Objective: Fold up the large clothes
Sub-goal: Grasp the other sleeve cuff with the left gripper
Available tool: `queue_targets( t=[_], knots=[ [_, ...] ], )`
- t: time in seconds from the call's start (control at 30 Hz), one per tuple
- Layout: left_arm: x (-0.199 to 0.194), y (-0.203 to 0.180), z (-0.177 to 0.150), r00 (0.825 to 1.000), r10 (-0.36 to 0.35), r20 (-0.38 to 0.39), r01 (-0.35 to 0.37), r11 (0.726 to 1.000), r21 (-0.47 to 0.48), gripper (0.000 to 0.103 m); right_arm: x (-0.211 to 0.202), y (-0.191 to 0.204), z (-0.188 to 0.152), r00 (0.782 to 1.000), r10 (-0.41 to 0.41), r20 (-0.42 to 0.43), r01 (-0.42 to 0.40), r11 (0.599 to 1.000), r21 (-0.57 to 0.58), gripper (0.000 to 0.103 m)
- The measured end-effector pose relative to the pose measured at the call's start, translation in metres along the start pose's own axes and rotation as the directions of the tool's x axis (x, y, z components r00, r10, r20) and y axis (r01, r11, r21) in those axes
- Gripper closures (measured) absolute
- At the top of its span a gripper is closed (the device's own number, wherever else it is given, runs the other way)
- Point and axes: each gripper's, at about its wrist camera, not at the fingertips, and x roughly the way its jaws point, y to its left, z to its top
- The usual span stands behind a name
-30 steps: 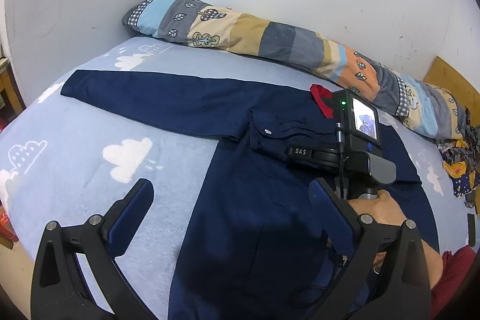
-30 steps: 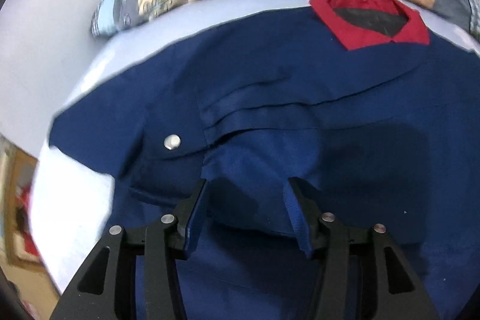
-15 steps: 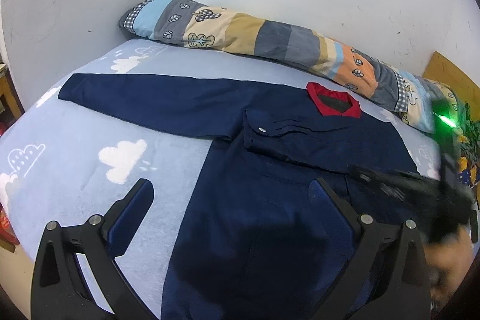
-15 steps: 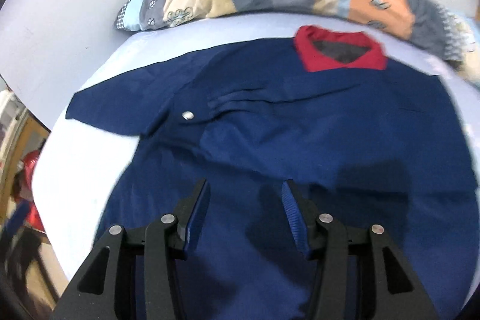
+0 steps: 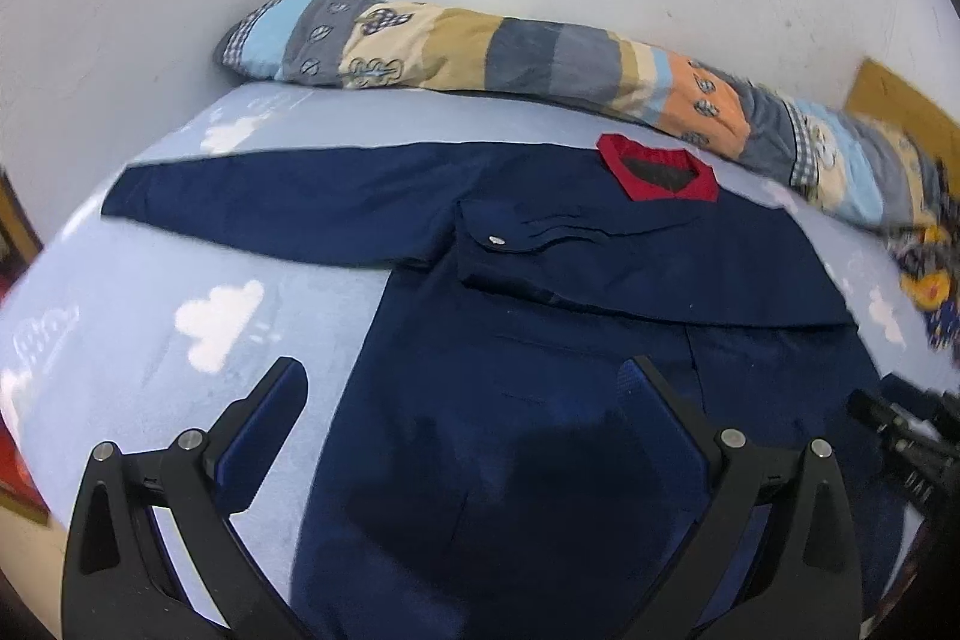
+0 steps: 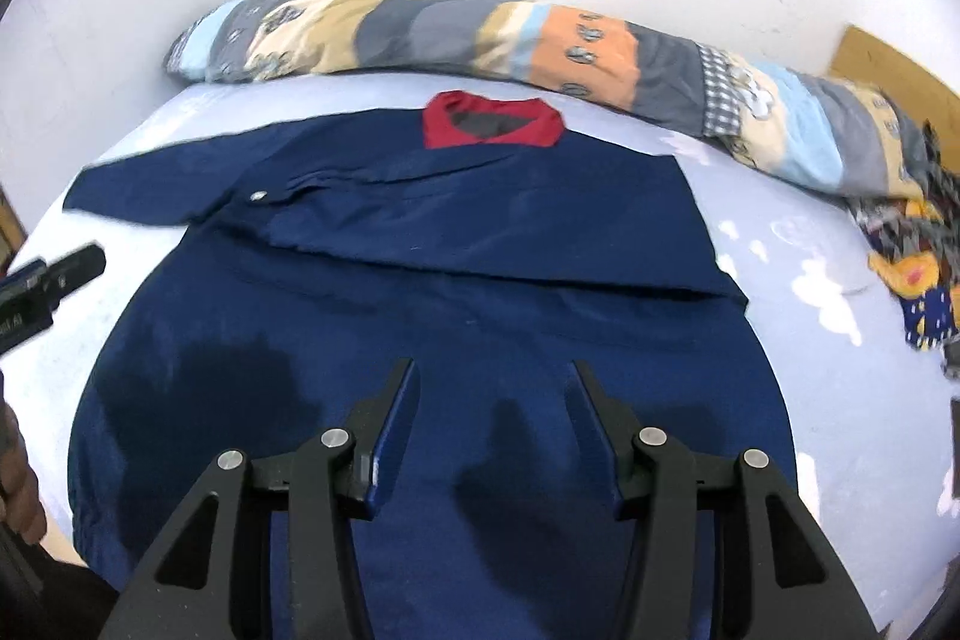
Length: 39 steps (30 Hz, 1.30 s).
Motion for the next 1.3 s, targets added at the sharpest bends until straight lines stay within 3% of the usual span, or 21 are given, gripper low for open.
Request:
queue_targets(
  t=[0.1,0.2,0.3,0.4,0.47,0.57,0.7,0.8,0.83,1.0,1.1,1.17,1.3],
  knots=[
    [0.003,0.009,0.01,1.0,0.018,0.013,-0.018,1.0,0.011,0.0,0.006,-0.014,-0.002,1.0,-0.001,-0.022,0.001,1.0,0.022,0.051],
    [0.018,0.038,0.021,1.0,0.005,-0.027,-0.007,0.997,-0.075,0.0,0.006,-0.026,-0.001,1.0,0.004,-0.019,-0.003,0.999,0.033,0.051],
    [0.036,0.084,0.037,0.998,-0.004,-0.063,-0.006,0.989,-0.15,0.0,0.003,-0.035,0.001,1.0,0.017,-0.009,-0.017,0.999,0.04,0.051],
    [0.055,0.142,0.05,0.996,0.038,-0.085,-0.057,0.972,-0.228,0.0,0.002,-0.037,0.003,1.0,0.029,-0.006,-0.029,0.999,0.042,0.051],
    [0.073,0.187,0.054,0.994,0.005,-0.11,-0.037,0.954,-0.298,0.0,0.002,-0.036,0.004,0.999,0.044,-0.004,-0.044,0.998,0.044,0.051],
    [0.101,0.255,0.052,0.987,0.013,-0.162,-0.08,0.906,-0.415,0.0,0.0,-0.029,0.007,0.998,0.064,0.001,-0.064,0.998,0.021,0.051],
    [0.128,0.331,0.047,0.987,0.039,-0.155,-0.12,0.821,-0.558,0.001,0.002,-0.017,0.009,0.997,0.08,0.001,-0.08,0.997,-0.007,0.051],
    [0.149,0.376,0.044,0.995,0.001,-0.103,-0.072,0.719,-0.691,0.016,0.009,-0.009,0.009,0.997,0.075,-0.016,-0.075,0.997,-0.019,0.051],
    [0.155,0.383,0.042,0.996,-0.014,-0.084,-0.051,0.689,-0.723,0.021,0.012,-0.007,0.009,0.997,0.078,-0.026,-0.079,0.997,-0.019,0.051],
    [0.196,0.415,0.035,0.998,-0.042,-0.053,-0.02,0.569,-0.822,0.025,0.024,-0.001,0.008,0.997,0.058,-0.051,-0.06,0.997,-0.042,0.051],
    [0.216,0.429,0.028,0.998,-0.063,0.015,0.044,0.502,-0.864,0.029,0.033,0.002,0.008,0.996,0.054,-0.068,-0.057,0.998,-0.04,0.051],
    [0.224,0.436,0.032,0.996,-0.064,0.062,0.086,0.481,-0.872,0.03,0.037,0.004,0.009,0.995,0.059,-0.076,-0.062,0.997,-0.039,0.051],
    [0.245,0.446,0.048,0.988,-0.06,0.143,0.154,0.485,-0.861,0.03,0.041,0.011,0.007,0.995,0.055,-0.078,-0.06,0.996,-0.062,0.051]
  ],
)
